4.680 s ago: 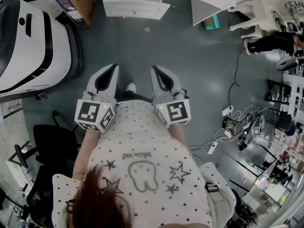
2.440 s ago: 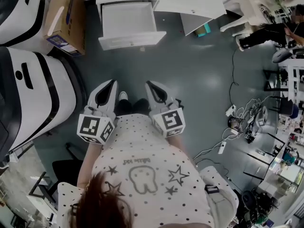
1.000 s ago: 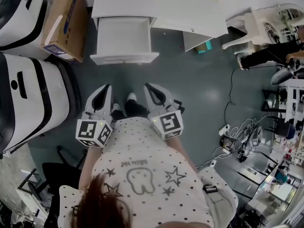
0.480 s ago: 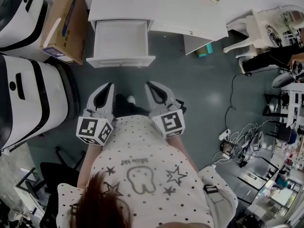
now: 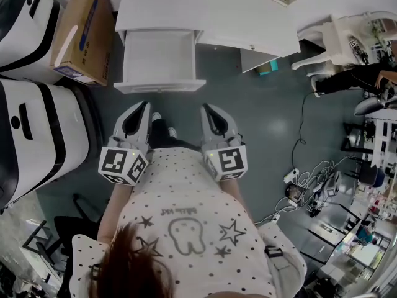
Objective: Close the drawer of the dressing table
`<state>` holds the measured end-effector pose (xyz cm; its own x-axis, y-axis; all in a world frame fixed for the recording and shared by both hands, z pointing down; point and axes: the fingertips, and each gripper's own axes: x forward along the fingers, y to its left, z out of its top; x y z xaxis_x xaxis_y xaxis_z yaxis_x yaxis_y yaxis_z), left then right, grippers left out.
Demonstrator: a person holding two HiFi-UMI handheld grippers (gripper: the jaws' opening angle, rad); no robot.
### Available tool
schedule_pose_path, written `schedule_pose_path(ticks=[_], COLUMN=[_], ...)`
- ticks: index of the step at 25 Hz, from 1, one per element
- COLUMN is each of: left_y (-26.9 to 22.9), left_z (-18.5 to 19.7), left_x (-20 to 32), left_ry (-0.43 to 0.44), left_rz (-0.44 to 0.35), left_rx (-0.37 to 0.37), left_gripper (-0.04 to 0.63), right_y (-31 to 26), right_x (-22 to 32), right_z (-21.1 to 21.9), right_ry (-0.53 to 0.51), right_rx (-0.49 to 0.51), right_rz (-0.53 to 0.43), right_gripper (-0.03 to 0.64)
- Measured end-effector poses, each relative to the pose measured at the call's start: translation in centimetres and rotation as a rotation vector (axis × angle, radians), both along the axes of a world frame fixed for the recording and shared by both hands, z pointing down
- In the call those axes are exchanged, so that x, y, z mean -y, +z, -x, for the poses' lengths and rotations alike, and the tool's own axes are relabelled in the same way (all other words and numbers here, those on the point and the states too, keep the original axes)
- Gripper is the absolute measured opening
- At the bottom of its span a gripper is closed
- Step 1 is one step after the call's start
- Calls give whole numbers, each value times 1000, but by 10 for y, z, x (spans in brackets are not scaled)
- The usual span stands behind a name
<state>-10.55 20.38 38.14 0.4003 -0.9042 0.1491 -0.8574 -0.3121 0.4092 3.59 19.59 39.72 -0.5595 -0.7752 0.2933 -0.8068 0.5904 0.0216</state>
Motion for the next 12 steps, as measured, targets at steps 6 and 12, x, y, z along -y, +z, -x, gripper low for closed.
schedule_pose_path(ticks=[6,12], left_y=[-14,-19], left_z=[12,40], left_x=[34,57], left_ry=[34,9], left_rz=[-22,-21], left_rx=[20,11], left_gripper=[-5,-5], right_y=[-1,0], right_x=[34,54], right_z=[5,32], right_ry=[74,54], right_rx=[32,11], right_rz=[22,22], right_gripper=[-6,-6])
